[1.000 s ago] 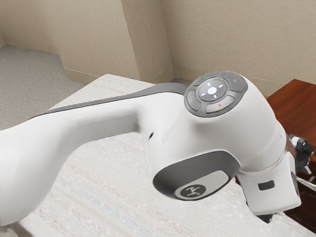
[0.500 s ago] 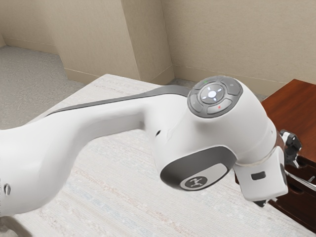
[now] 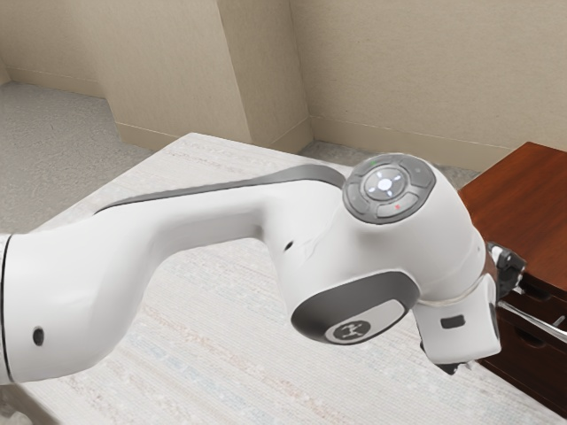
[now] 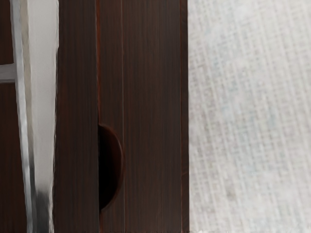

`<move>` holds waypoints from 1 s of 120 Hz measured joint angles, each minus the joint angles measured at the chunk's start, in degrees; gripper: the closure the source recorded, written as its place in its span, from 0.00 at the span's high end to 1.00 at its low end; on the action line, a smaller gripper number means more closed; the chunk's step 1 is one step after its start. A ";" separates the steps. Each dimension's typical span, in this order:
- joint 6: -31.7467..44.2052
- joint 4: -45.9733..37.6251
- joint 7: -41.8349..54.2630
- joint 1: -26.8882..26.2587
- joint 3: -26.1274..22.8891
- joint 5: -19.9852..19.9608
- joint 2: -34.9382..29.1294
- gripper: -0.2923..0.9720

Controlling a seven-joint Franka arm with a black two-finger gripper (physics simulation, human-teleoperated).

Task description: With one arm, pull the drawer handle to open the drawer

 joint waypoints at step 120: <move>0.21 -22.62 -0.40 -6.99 4.69 1.51 -21.42 0.67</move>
